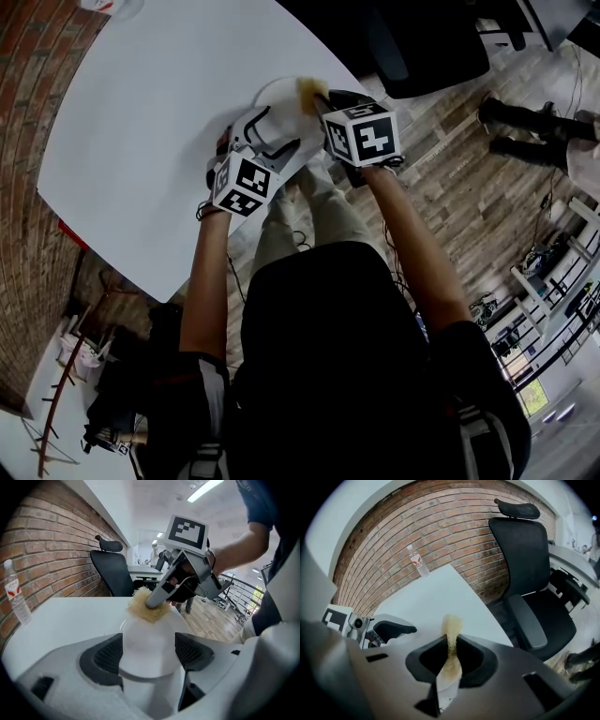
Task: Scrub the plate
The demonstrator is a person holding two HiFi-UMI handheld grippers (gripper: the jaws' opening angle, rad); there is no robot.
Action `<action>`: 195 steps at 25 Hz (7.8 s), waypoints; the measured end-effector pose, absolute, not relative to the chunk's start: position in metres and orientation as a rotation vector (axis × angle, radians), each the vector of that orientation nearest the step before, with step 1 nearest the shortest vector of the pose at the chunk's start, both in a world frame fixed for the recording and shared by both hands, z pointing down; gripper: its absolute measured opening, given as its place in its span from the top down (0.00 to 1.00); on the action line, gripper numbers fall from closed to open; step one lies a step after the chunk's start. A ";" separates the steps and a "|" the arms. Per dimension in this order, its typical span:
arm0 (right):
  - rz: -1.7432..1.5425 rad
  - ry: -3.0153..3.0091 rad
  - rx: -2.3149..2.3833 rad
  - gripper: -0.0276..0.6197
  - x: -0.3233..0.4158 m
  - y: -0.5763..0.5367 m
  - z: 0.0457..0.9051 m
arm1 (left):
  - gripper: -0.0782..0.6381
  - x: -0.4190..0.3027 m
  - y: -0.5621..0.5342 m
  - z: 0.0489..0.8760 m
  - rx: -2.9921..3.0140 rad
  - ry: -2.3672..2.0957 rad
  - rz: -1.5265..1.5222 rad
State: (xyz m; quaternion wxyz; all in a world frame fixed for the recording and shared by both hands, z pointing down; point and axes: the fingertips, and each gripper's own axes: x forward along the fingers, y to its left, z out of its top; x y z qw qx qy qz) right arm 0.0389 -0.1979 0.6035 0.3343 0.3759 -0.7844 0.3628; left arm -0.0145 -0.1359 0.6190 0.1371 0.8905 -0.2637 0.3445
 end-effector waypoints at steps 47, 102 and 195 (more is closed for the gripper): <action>0.983 -2.018 0.921 0.90 0.014 -0.173 0.610 | 0.42 -0.013 -0.136 0.618 2.592 -0.760 0.984; 1.066 -1.921 1.030 0.90 0.072 -0.126 0.604 | 0.43 -0.016 -0.138 0.626 2.538 -0.732 1.033; 0.270 -2.721 1.488 0.90 0.076 0.067 0.226 | 0.86 -0.012 0.071 0.227 2.800 -1.304 0.021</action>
